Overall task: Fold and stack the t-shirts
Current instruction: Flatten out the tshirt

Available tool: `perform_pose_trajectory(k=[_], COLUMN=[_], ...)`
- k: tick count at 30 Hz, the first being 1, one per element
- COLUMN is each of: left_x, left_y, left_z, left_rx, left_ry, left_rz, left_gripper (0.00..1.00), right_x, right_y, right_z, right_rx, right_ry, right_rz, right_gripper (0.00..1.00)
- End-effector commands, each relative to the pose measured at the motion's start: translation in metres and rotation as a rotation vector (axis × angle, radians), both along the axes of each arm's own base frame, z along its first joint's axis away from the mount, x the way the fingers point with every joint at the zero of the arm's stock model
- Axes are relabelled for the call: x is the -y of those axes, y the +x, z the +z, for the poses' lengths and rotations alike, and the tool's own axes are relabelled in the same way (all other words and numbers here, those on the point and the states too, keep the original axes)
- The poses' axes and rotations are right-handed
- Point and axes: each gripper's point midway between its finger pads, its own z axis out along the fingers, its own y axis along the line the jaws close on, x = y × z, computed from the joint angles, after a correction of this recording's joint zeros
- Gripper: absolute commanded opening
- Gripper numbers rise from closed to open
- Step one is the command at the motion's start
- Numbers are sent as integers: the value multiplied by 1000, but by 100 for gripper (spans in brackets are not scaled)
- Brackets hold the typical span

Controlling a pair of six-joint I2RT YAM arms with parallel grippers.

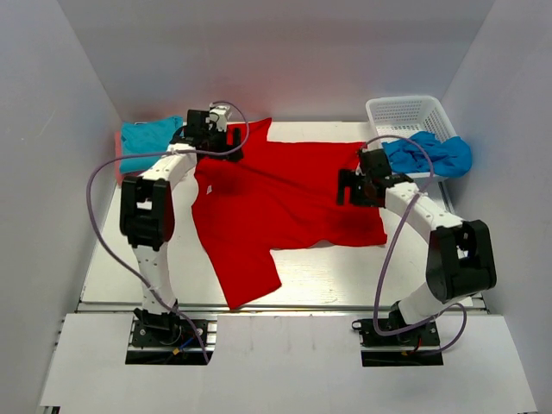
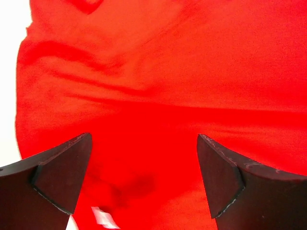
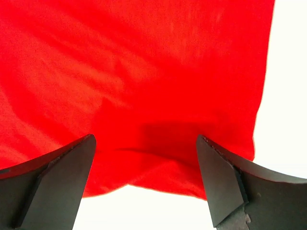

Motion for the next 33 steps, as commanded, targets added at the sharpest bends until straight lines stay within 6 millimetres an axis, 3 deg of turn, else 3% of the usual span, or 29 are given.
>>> perform_pose_trajectory(k=[1, 2, 3, 8, 9, 11, 15, 16, 18, 19, 21, 24, 29, 32, 33], left_x=[33, 34, 37, 48, 50, 46, 33, 31, 29, 28, 24, 18, 6, 0, -5], left_y=[-30, -30, -44, -70, -85, -97, -107, -108, -105, -104, -104, -103, -105, -101, -101], left_z=[38, 39, 23, 4, -15, -37, -63, -65, -67, -68, -70, -75, -87, -86, -90], left_rx=[-6, 12, -36, -90, -157, -211, -278, -285, -283, -285, -289, -298, -333, -334, -342], left_ry=[-183, -209, -239, -281, -262, -241, -182, -172, -162, -159, -141, -114, -51, -44, -43], left_rz=[-45, -30, -31, -87, -94, -84, -27, -17, -7, 10, 27, 52, 105, 134, 143], left_gripper=[100, 100, 100, 100, 100, 100, 100, 100, 100, 100, 100, 100, 100, 100, 100], right_x=[1, 1, 3, -2, -4, -9, -14, -11, -18, -15, -19, -4, -3, -3, -4], right_y=[-39, -43, -53, -61, -62, -68, -93, -111, -129, -150, -173, -217, -225, -247, -253], right_z=[-32, -33, -43, -50, -51, -56, -59, -69, -60, -66, -69, -78, -40, -30, -27], right_rx=[-137, -147, -177, -191, -193, -225, -272, -319, -329, -355, -419, -514, -407, -452, -467], right_ry=[13, 23, 19, 51, 57, 84, 128, 129, 200, 212, 262, 245, 304, 341, 355], right_rz=[5, 1, 0, 22, 36, 38, 94, 93, 111, 109, 87, 10, -35, -62, -62], right_gripper=[90, 90, 90, 90, 90, 90, 87, 87, 86, 86, 82, 82, 82, 76, 67])
